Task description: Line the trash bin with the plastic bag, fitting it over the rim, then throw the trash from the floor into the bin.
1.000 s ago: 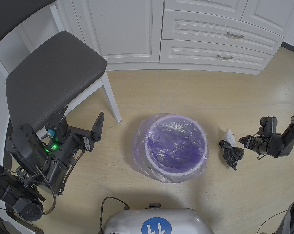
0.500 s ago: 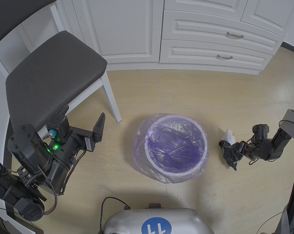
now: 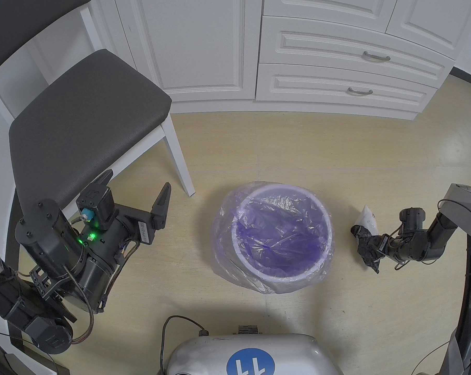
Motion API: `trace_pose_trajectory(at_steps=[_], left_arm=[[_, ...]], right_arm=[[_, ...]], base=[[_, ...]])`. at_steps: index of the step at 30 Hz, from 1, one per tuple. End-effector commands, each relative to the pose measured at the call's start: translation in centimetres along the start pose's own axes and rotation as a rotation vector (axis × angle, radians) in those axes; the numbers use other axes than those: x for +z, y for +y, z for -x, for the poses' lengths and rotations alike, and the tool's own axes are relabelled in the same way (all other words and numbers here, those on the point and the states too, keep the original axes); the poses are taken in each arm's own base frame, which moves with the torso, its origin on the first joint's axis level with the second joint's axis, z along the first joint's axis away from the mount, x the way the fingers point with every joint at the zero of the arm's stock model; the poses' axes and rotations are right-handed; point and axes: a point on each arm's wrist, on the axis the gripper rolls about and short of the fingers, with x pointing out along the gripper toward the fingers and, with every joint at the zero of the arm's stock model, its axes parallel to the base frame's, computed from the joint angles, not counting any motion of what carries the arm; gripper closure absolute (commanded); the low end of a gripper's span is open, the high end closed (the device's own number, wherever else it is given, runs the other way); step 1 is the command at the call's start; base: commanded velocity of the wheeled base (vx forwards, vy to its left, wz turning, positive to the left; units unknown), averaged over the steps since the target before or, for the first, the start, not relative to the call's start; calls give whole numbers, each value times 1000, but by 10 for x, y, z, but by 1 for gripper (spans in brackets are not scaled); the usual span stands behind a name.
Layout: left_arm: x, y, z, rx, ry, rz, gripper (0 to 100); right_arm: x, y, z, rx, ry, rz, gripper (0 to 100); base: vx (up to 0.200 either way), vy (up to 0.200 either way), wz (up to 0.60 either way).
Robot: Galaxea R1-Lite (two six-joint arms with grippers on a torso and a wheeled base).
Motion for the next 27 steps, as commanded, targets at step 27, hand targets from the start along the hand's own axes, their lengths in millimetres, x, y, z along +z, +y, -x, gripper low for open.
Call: trace_pose_trajectory(at_steps=[27], left_arm=[[-10, -2, -12, 14, 26, -11, 0]], right_arm=[[24, 20, -55, 22, 43, -19, 0]], base=[[0, 0, 0]])
